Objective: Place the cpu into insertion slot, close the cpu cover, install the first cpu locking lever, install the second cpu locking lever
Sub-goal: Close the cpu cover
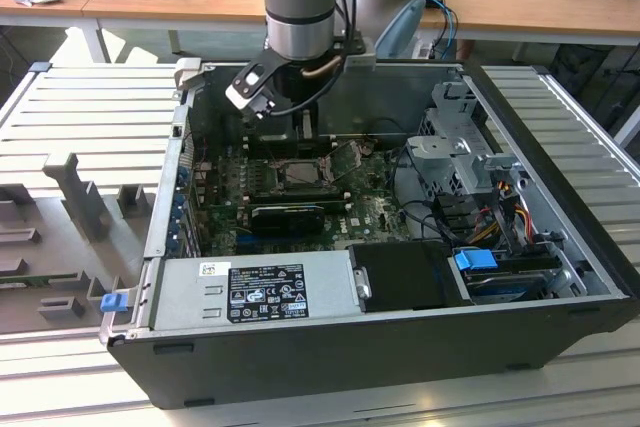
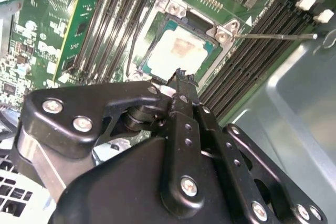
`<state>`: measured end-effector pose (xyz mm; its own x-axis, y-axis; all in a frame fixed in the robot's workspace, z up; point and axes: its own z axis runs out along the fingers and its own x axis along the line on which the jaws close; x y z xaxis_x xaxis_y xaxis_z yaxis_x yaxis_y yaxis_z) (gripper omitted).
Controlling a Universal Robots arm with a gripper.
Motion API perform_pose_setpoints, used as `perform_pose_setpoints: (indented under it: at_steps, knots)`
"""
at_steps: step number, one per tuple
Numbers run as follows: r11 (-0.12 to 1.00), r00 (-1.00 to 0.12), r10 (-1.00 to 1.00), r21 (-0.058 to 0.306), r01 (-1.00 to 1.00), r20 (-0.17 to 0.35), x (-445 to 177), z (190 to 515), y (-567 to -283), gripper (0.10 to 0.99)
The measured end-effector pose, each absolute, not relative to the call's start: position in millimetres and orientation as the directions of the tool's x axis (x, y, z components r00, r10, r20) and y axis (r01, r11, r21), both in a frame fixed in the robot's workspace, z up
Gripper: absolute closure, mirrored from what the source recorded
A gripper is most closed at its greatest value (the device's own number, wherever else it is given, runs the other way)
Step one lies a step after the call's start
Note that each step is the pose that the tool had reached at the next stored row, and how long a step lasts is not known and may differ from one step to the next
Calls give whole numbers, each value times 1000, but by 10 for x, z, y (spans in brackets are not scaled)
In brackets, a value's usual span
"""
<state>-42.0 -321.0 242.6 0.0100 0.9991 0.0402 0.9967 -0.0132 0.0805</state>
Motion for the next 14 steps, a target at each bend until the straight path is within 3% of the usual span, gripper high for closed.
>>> perform_pose_setpoints:
  at_steps: [14]
  knots:
    - [-12,10,1000,81,997,29,-359,2732,-3166,980]
